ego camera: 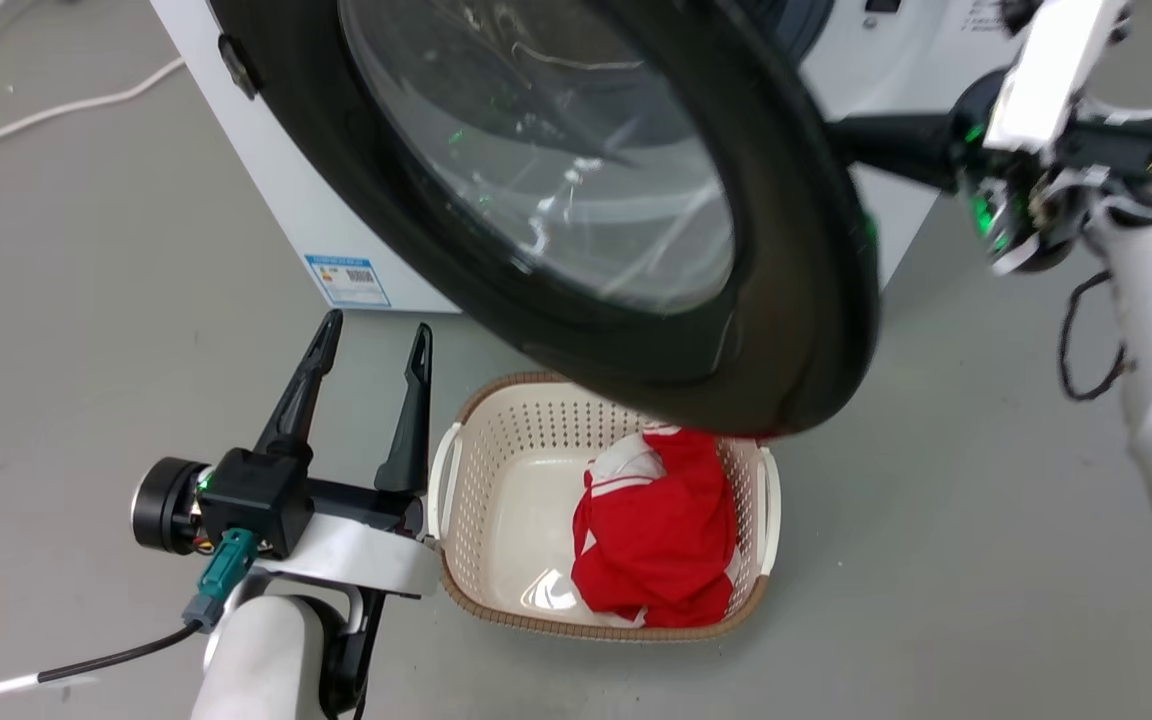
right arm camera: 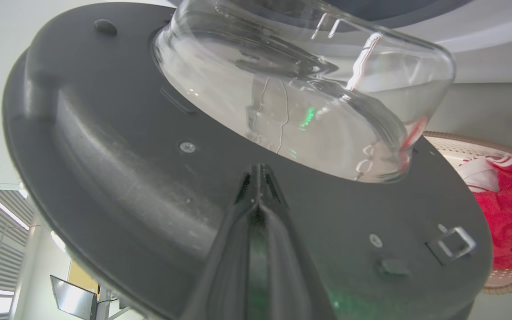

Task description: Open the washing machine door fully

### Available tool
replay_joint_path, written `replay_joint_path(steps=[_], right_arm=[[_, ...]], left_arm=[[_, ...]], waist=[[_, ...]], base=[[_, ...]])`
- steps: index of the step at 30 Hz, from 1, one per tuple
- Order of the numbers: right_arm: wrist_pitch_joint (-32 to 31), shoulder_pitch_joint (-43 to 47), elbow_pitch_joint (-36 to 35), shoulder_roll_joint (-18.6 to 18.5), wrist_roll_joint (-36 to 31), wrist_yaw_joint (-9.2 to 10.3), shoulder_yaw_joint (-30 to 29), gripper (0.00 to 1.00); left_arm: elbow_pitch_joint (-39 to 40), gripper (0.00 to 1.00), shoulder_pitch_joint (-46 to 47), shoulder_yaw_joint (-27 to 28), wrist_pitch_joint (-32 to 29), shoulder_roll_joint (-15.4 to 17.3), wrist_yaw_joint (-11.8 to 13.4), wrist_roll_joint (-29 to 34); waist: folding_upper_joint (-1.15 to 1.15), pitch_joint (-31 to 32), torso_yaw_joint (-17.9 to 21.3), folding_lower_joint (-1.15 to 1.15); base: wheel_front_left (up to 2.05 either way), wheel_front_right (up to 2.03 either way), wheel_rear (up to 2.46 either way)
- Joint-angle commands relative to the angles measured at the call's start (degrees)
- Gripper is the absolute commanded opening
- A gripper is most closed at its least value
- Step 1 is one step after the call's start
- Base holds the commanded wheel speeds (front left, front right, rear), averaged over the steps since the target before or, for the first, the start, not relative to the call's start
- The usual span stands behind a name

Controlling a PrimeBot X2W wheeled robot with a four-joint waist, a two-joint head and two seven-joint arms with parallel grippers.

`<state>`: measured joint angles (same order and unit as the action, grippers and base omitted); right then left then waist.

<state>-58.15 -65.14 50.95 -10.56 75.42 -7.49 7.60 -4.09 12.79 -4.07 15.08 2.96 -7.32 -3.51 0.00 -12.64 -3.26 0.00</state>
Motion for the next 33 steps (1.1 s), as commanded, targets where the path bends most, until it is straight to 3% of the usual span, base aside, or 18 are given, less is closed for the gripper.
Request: replay_joint_path(steps=[1, 12, 19, 28, 33], right_arm=[[-0.84, 2.37, -1.55, 1.37, 0.63, 0.00, 0.36, 0.00], [-5.33, 13.35, -11.99, 6.67, 4.02, 0.00, 2.46, 0.00], [-6.51, 18.33, -17.48, 7.76, 6.72, 0.00, 5.99, 0.00], [-2.87, 22.43, -23.13, 7.80, 12.22, 0.00, 12.95, 0.00], [1.40, 23.51, -23.81, 7.79, 12.93, 0.00, 13.72, 0.00]], left_arm=[[-0.27, 1.00, -0.88, -0.14, 0.15, -0.01, -0.03, 0.21], [-0.92, 1.00, -3.18, -0.91, 0.15, -0.01, -0.13, -0.22], [-1.07, 1.00, -3.80, -1.42, 0.15, -0.03, -0.17, -0.75], [-0.96, 1.00, -4.43, -1.46, 0.15, -0.06, -0.18, -1.18], [-0.93, 1.00, -4.58, -1.26, 0.15, -0.06, -0.19, -1.14]], waist=[[0.00, 1.74, 0.51, 0.00], [0.00, 5.89, 0.87, 0.00], [0.00, 6.84, 0.74, 0.00], [0.00, 7.13, 1.06, 0.00], [0.00, 7.13, 1.25, 0.00]], base=[[0.00, 0.00, 0.00], [0.00, 0.00, 0.00], [0.00, 0.00, 0.00], [0.00, 0.00, 0.00], [0.00, 0.00, 0.00]])
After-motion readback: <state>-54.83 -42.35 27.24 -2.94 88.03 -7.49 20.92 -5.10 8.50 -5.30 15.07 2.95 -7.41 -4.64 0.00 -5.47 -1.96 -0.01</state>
